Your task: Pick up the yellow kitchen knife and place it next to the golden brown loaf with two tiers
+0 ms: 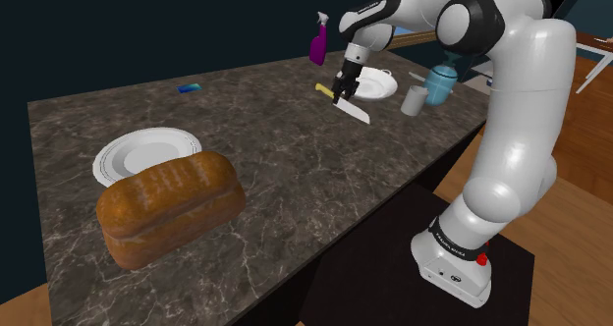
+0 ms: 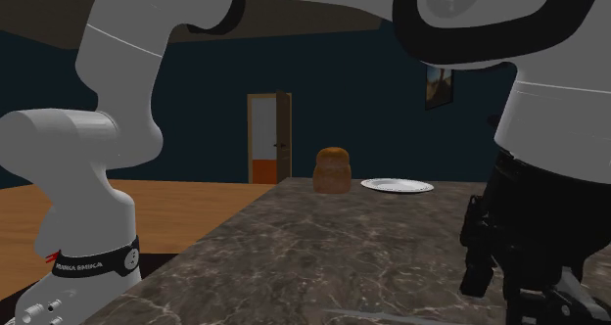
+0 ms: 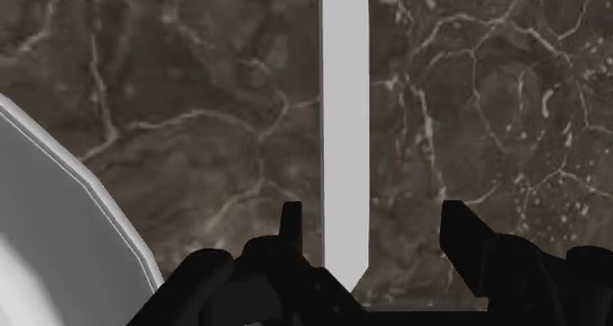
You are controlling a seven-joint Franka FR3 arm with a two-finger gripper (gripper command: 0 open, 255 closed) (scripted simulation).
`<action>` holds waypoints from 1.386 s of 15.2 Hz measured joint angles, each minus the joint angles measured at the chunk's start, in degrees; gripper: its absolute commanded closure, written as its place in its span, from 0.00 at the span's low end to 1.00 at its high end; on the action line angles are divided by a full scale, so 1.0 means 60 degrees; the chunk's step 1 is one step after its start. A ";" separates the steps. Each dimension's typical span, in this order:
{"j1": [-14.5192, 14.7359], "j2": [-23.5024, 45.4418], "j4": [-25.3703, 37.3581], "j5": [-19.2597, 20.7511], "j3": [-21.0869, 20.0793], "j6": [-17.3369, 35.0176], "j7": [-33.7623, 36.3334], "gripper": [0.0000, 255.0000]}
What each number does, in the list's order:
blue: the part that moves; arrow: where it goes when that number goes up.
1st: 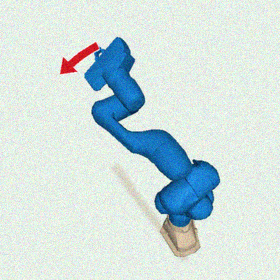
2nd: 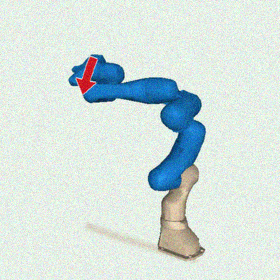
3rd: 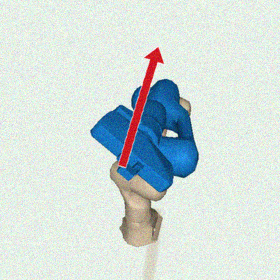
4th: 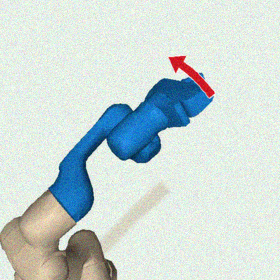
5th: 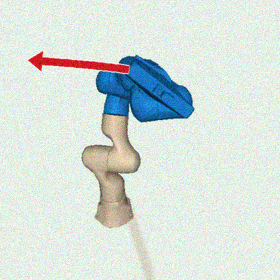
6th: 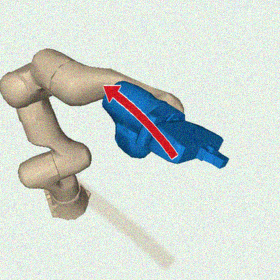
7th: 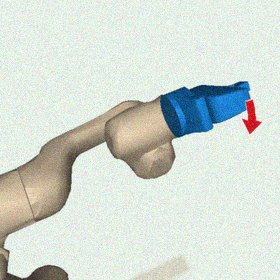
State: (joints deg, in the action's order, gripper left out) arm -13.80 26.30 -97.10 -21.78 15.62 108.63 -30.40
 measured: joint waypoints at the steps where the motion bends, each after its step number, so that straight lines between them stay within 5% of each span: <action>1: 0.0003 0.0003 -0.0001 -0.0002 -0.0005 -0.0006 -0.0001 1.00; 10: 0.0013 -0.0035 0.0015 0.0005 -0.0006 -0.0049 0.0016 1.00; 21: 0.0024 -0.0527 0.0629 0.0237 0.0080 -0.1101 0.0366 1.00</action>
State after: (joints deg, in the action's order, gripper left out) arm -13.65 23.14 -93.32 -20.36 16.09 102.03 -28.20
